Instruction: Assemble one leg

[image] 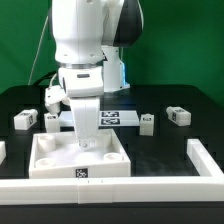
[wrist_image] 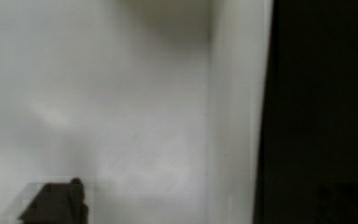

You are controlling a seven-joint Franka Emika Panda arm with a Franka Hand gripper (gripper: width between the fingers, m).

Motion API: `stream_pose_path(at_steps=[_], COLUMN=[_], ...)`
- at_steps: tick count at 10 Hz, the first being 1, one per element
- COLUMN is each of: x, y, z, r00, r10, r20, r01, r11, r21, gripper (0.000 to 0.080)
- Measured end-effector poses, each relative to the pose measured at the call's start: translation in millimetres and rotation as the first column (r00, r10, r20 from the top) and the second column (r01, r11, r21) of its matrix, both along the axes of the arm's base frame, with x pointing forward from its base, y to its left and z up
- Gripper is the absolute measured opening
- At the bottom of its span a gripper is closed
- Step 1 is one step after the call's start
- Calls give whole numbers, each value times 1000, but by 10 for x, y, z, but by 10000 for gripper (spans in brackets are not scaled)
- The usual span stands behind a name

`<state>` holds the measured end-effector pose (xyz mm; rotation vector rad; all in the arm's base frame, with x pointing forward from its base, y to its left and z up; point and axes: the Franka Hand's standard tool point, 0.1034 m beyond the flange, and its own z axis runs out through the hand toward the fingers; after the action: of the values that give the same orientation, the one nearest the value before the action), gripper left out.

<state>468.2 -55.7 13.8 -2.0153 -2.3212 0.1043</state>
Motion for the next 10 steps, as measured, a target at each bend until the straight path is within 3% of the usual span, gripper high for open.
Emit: stream_pose_path(at_steps=[2,3,4,6,7,8,10], x=[-14,-16,-17,-20,-23,-6,10], y=[1,0,0,0,0,-4,-3], z=[-30,-32,-33,-36,-38,-29,-24], r00=[1000,1000,1000,1000,1000,1000,1000], r10=[-1,-1,-1,-1,-1,-2,-2], r20=[-6,-6,-7,-7,-8,-2,6], r01=[1,1,1,1,1,2,2], r11=[1000,1000,1000,1000,1000,1000,1000], r21=[1,1,1,1,1,1,1], gripper=[650,525,525,249,249,64,64])
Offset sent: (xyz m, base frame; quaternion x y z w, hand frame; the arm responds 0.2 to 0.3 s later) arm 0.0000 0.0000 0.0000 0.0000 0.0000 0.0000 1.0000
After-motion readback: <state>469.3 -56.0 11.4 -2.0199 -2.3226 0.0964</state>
